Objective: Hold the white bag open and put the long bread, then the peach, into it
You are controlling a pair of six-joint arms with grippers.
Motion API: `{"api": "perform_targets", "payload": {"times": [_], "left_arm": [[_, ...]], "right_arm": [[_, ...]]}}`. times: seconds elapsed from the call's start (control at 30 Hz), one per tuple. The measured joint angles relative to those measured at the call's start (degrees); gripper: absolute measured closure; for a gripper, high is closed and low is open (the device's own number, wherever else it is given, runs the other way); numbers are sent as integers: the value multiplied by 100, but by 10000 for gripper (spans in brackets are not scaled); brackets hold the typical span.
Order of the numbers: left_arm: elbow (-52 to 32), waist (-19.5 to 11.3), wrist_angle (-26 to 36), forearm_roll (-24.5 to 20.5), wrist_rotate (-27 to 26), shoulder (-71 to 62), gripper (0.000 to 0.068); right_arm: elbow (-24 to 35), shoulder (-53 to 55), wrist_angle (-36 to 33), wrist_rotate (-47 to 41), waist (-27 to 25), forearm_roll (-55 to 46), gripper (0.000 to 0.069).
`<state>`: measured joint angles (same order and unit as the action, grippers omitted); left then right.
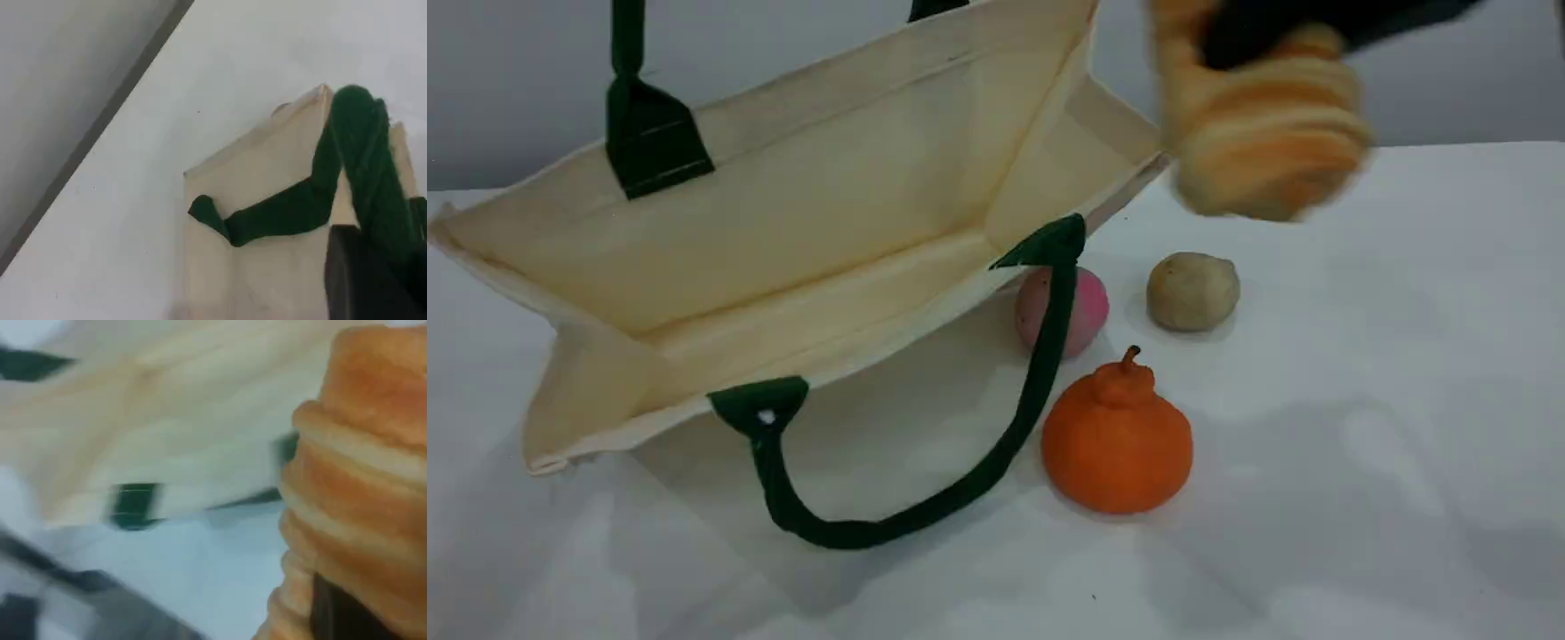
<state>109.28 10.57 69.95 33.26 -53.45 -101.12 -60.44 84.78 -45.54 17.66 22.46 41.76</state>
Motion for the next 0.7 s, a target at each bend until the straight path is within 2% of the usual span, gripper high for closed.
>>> {"api": "perform_targets", "payload": {"times": [0.13, 0.3, 0.7], "left_arm": [[0, 0, 0, 38, 10, 0, 590], [0, 0, 0, 273, 10, 0, 590], [0, 0, 0, 295, 10, 0, 590]], "right_arm": [[0, 13, 4, 396, 269, 846, 557], [0, 185, -125, 469, 325, 1607, 559], [0, 1004, -99, 821, 337, 2675, 565]]}}
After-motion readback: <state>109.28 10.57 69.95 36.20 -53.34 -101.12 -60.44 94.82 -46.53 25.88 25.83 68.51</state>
